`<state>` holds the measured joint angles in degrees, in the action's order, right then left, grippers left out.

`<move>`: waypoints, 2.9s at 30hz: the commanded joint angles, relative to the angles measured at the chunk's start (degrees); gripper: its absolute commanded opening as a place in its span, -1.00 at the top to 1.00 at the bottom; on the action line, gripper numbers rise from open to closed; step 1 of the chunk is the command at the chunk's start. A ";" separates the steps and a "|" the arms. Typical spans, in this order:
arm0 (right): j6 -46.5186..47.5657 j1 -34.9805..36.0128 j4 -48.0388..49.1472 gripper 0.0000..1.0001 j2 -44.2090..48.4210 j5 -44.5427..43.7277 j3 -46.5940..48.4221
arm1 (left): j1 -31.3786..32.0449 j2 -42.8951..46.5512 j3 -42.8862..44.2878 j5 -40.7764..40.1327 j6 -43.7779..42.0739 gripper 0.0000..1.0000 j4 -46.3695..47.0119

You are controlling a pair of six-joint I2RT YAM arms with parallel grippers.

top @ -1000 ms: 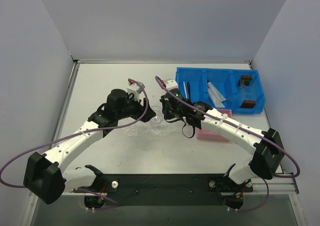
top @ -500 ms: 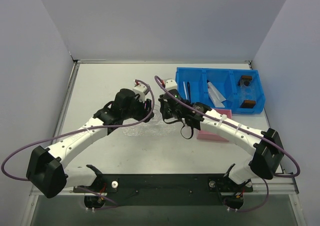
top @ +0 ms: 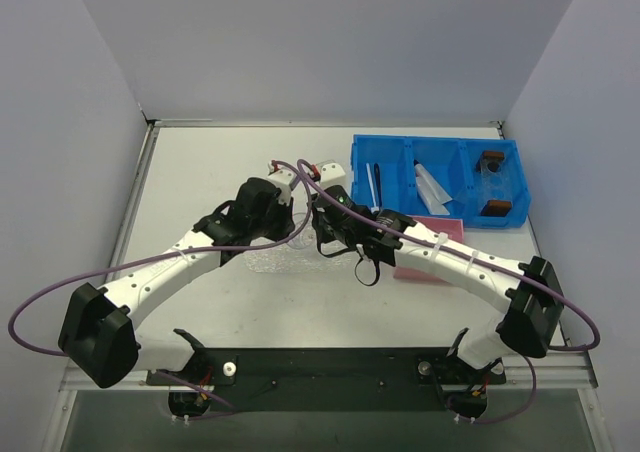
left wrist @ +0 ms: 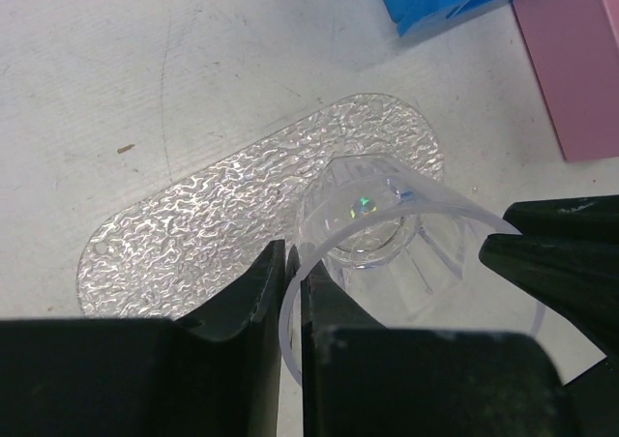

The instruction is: Prepare toiletry sets of a toothbrush and toothpaste on the tray

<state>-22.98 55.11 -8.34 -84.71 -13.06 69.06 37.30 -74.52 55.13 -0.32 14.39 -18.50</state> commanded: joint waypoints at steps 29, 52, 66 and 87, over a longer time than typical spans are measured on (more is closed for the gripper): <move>8.65 -32.69 -1.42 -0.39 33.63 14.53 -22.55 | -16.64 10.80 -4.42 -11.90 -7.10 1.00 -10.68; 10.94 -41.05 0.43 -0.44 38.04 18.33 -28.89 | -20.95 0.70 -3.72 -4.61 -8.94 1.00 -11.64; 10.77 -42.89 1.04 -0.45 38.04 19.83 -29.42 | -21.65 -2.12 -3.28 -3.73 -8.68 1.00 -12.00; 10.50 -43.51 1.83 -0.45 38.04 21.58 -30.47 | -21.83 -5.37 -2.31 -4.69 -8.59 1.00 -11.38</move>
<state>-12.73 11.97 -8.75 -47.24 7.70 39.09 15.64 -79.09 50.54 -4.60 5.74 -31.11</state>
